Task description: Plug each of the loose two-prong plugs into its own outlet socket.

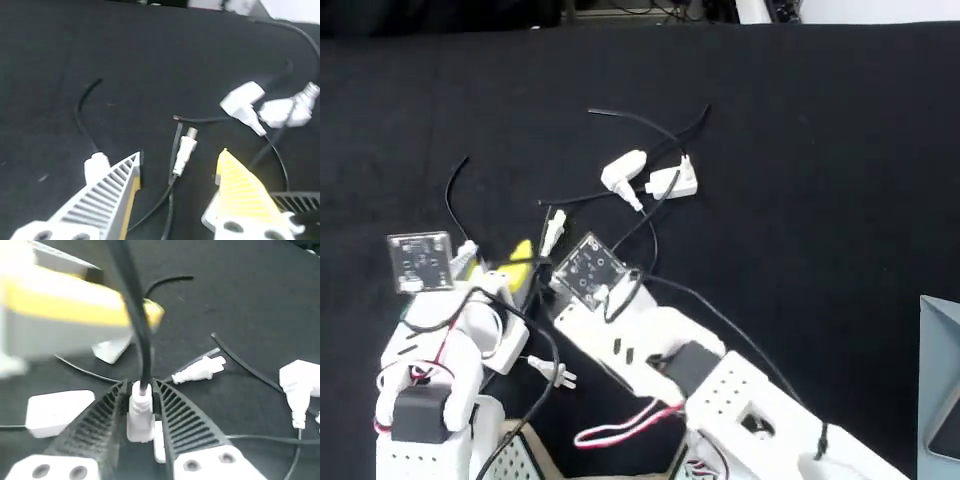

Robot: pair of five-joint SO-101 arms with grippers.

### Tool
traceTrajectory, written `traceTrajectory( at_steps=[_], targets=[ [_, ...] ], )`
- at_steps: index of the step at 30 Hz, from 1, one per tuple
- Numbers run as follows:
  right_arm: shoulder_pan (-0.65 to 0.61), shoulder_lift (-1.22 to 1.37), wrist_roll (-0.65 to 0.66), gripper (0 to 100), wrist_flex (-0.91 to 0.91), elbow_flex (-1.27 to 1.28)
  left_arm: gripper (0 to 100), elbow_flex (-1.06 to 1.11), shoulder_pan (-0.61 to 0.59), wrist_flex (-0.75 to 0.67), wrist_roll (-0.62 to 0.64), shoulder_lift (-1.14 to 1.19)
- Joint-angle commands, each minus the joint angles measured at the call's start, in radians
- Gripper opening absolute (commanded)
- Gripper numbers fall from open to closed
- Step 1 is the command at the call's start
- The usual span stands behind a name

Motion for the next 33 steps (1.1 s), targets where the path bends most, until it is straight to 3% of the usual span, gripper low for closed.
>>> traceTrajectory(
  at_steps=[1,5,10,16,19,24,33],
  targets=[
    [-0.034,-0.077,-0.018,1.1,0.066,-0.007,25,-0.007,0.107,-0.012,-0.078,-0.005],
    [-0.034,-0.058,-0.018,1.1,0.069,-0.005,25,0.005,0.143,-0.011,-0.103,-0.006],
    [-0.032,-0.012,-0.012,1.1,0.069,-0.013,25,0.013,0.237,0.035,-0.233,-0.006],
    [-0.031,0.005,-0.011,1.1,0.069,-0.013,25,0.007,0.243,0.038,-0.245,-0.006],
    [-0.018,0.007,-0.011,1.1,0.071,-0.013,25,0.001,0.157,0.017,-0.236,-0.006],
    [0.052,0.008,-0.011,1.1,0.069,-0.015,25,0.007,-0.081,-0.071,-0.104,-0.006],
    [0.069,0.251,-0.011,1.1,0.048,-0.119,25,0.001,-0.125,-0.071,-0.075,-0.006]
  ],
)
